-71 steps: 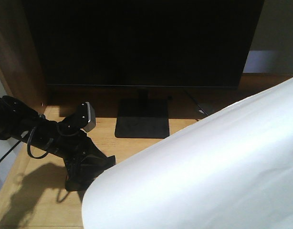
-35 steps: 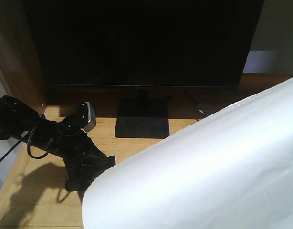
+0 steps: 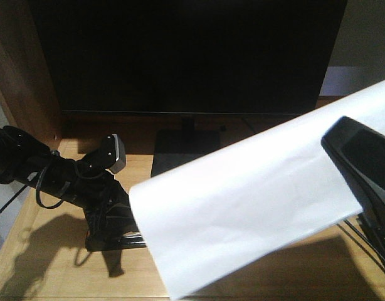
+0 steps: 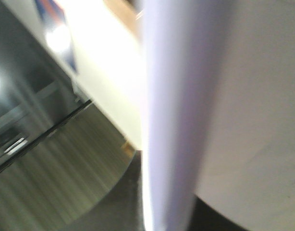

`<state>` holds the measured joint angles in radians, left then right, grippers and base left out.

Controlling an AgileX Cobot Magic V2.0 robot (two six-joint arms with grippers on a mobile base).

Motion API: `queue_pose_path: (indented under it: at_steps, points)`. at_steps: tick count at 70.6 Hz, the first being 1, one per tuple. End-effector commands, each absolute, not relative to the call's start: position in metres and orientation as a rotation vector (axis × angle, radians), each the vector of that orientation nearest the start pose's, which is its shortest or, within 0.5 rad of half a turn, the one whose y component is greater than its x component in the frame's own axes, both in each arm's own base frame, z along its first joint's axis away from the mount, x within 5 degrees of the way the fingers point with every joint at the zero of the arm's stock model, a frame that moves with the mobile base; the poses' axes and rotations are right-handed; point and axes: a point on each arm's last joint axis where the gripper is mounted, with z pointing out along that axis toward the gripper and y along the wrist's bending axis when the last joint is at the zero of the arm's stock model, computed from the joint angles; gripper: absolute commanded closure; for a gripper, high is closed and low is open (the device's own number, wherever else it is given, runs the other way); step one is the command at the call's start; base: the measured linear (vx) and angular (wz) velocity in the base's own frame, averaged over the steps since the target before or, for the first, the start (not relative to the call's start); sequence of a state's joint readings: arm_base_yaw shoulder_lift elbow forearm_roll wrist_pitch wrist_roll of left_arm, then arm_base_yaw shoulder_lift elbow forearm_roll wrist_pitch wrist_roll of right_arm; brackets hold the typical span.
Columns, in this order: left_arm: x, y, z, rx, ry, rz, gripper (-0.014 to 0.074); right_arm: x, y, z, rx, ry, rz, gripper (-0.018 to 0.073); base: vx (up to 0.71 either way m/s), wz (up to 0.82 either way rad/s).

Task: Grab stapler and paper to desk for stapling
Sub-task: 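Swing the white paper down onto the desk with the right gripper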

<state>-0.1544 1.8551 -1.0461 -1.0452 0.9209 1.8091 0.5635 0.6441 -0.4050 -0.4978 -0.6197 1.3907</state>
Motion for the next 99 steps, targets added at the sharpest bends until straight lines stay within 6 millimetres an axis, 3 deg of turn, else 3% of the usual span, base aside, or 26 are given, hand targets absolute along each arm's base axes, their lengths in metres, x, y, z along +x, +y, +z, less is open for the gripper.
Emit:
queue_pose_path:
  at_steps: [1, 22, 33, 48, 76, 99]
  points:
    - [0.323, -0.118, 0.193, 1.437, 1.946, -0.791, 0.0603, 0.104, 0.089, 0.356, 0.014, 1.188, 1.489, 0.0562, 0.0, 0.0]
    - [0.323, -0.118, 0.193, 1.437, 1.946, -0.791, 0.0603, 0.127, 0.09, 0.351, 0.121, 1.149, 1.43, 0.0562, 0.0, 0.0]
    - [0.323, -0.118, 0.193, 1.437, 1.946, -0.791, 0.0603, 0.14, 0.082, 0.347, 0.142, 1.157, 1.352, 0.0562, 0.0, 0.0]
    - [0.323, -0.118, 0.193, 1.437, 1.946, -0.791, 0.0603, 0.157, 0.071, 0.337, 0.163, 1.221, 1.399, 0.0562, 0.0, 0.0]
    - [0.323, -0.118, 0.193, 1.437, 1.946, -0.791, 0.0603, 0.191, 0.045, 0.28, 0.122, 1.615, 1.613, 0.0562, 0.0, 0.0]
    - [0.323, -0.118, 0.193, 1.437, 1.946, -0.791, 0.0603, 0.205, 0.045, 0.234, 0.135, 1.883, 1.665, 0.0562, 0.0, 0.0]
